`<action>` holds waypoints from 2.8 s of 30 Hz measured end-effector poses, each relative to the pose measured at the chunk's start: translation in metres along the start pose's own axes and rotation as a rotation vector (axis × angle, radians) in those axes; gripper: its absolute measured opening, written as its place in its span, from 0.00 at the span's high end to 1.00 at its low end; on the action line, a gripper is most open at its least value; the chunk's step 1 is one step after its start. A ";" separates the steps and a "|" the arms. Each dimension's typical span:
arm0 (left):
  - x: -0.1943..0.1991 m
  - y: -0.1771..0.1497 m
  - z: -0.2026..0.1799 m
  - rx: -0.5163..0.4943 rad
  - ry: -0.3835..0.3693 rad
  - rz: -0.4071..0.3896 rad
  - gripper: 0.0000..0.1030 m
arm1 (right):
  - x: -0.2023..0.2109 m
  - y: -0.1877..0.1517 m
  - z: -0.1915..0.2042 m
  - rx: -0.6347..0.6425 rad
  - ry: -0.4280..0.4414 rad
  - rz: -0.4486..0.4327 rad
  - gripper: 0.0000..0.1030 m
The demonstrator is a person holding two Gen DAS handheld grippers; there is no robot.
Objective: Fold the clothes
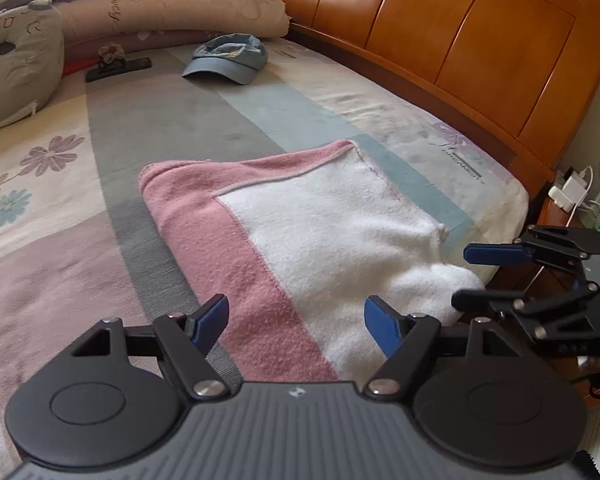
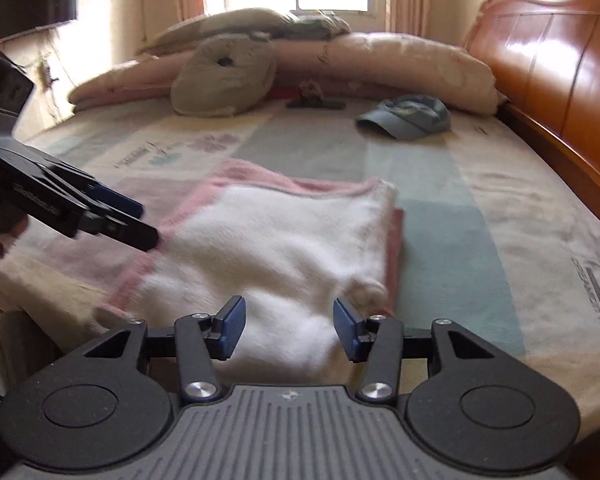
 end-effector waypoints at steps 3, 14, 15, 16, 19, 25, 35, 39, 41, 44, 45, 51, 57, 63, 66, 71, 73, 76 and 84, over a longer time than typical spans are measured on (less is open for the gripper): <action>0.001 -0.008 0.002 0.003 0.036 0.019 0.27 | -0.010 -0.003 0.023 0.024 0.058 0.014 0.40; 0.025 -0.025 0.028 0.022 0.115 -0.002 0.21 | 0.002 -0.011 0.019 -0.048 0.012 0.023 0.15; 0.025 -0.024 0.026 0.016 0.116 -0.007 0.21 | 0.002 -0.008 0.017 -0.059 0.003 0.016 0.13; 0.025 -0.024 0.023 0.005 0.120 -0.012 0.19 | 0.000 -0.008 0.014 -0.075 -0.007 0.022 0.11; 0.026 -0.029 0.023 -0.032 0.154 -0.014 0.16 | -0.009 -0.017 0.000 -0.125 -0.067 0.067 0.11; 0.028 -0.032 0.044 -0.026 0.210 -0.006 0.16 | -0.008 0.021 -0.005 -0.097 -0.090 -0.032 0.00; 0.016 0.006 0.041 -0.035 0.163 -0.068 0.15 | -0.076 0.004 -0.040 -0.208 -0.150 0.103 0.00; 0.009 0.023 0.033 -0.045 0.128 -0.099 0.15 | -0.065 -0.008 -0.046 -0.299 -0.127 0.068 0.00; -0.001 0.034 0.020 -0.044 0.069 -0.119 0.15 | -0.054 -0.007 -0.049 -0.306 -0.136 0.045 0.00; -0.018 0.045 0.001 -0.041 -0.024 -0.136 0.15 | -0.042 -0.005 -0.055 -0.309 -0.148 0.027 0.00; -0.025 0.045 -0.004 -0.031 -0.058 -0.129 0.15 | -0.038 -0.004 -0.057 -0.309 -0.152 0.022 0.00; -0.057 0.028 0.000 0.051 -0.095 -0.020 0.16 | -0.020 0.002 -0.066 -0.310 -0.150 -0.005 0.00; -0.011 0.027 0.026 0.034 0.066 -0.076 0.15 | -0.021 0.030 -0.067 -0.292 -0.055 -0.029 0.00; 0.010 -0.004 0.053 0.148 0.100 -0.050 0.14 | -0.042 0.064 -0.050 -0.279 0.017 -0.067 0.00; 0.013 -0.021 0.059 0.182 0.106 -0.028 0.14 | -0.061 0.070 -0.042 -0.336 0.056 -0.083 0.00; 0.019 -0.036 0.071 0.229 0.119 -0.022 0.14 | -0.092 0.071 -0.038 -0.334 0.036 -0.067 0.00; 0.018 -0.039 0.071 0.242 0.095 -0.022 0.14 | -0.106 0.062 -0.047 -0.360 0.005 -0.026 0.00; 0.012 -0.042 0.072 0.242 0.098 -0.012 0.14 | -0.111 0.050 -0.055 -0.369 0.022 -0.026 0.00; -0.002 -0.045 0.075 0.265 0.051 -0.022 0.14 | -0.111 0.085 -0.052 -0.313 -0.027 -0.050 0.00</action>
Point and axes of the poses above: each gripper's, at about its wrist camera, not at the fingertips, and x roughly against the way its jaws point, z to its left, y to its top, the point moved 9 cm from there along -x, roughly the way its jaws point, and after that the axes turned 2 degrees about z, right-handed, at the moved point
